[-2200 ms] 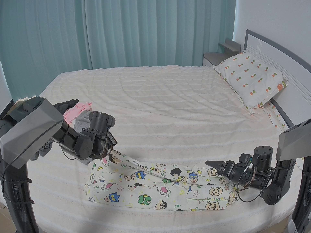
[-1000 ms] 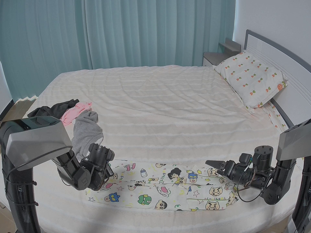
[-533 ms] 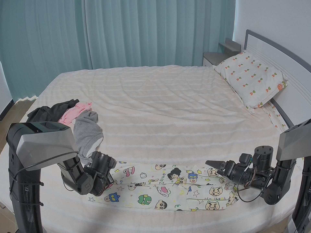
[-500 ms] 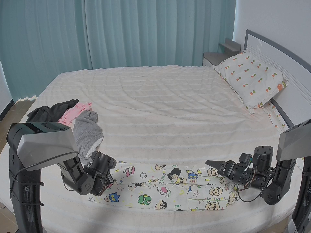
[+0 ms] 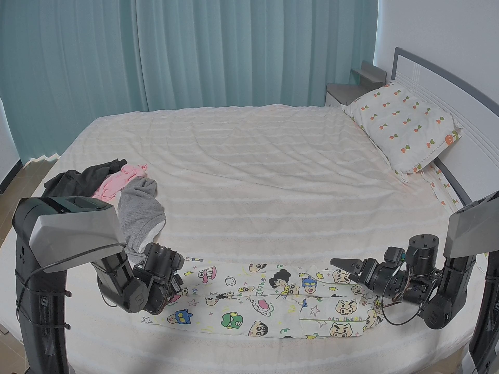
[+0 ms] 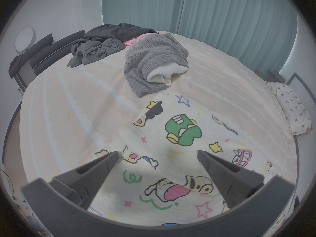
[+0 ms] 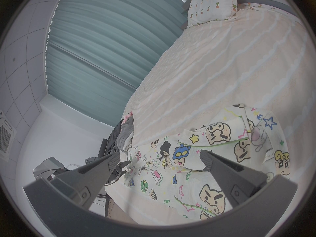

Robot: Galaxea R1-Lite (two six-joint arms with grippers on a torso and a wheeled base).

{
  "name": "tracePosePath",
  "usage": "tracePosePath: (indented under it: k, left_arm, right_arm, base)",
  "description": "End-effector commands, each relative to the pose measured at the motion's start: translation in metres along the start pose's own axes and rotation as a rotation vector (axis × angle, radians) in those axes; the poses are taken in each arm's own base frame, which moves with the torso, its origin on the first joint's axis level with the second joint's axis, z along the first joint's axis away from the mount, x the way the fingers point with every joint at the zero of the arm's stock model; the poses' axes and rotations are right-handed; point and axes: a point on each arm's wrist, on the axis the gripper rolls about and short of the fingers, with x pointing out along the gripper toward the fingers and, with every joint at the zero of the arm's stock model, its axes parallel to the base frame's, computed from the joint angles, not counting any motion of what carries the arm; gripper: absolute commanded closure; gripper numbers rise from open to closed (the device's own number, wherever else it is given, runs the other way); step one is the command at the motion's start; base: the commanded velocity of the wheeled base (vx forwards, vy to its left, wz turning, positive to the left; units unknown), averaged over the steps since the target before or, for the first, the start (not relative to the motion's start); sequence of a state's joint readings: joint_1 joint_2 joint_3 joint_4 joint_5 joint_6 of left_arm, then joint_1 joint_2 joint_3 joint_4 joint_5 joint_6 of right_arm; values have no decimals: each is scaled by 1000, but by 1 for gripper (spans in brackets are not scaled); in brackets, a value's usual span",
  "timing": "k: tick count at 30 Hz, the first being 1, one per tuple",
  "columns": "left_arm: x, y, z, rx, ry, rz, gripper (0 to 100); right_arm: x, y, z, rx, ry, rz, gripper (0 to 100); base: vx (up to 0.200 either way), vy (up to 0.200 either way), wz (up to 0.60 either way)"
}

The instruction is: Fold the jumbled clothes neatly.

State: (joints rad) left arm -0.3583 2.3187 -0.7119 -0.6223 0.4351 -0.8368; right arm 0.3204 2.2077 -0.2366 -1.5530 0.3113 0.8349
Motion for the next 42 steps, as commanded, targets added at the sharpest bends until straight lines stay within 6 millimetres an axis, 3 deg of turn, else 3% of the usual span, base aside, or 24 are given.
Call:
tracePosePath:
  k: [1,7,16,28,37,42]
  left_arm:
    - [-27,2,24,-54,-33,-70,0]
    - [-67,6,44,-92,-49,-189,0]
    - [-99,19,47,-125,-25,-279,0]
    - [-99,26,36,-141,52,-304,0]
    - [-102,31,30,-140,74,-363,0]
    - [-105,35,24,-150,101,-406,0]
  right_arm:
    - [0,0,0,-2,-2,3,0]
    - [-1,0,0,-2,-3,4,0]
    - [0,0,0,-1,-2,1,0]
    - [-1,0,1,-9,-8,2,0]
    - [-5,-2,12,-12,-52,3,0]
    - [4,-3,2,-17,-9,-2,0]
  base:
    - [0,0,0]
    - [0,0,0]
    - [0,0,0]
    - [-150,0,0]
    - [0,0,0]
    - [0,0,0]
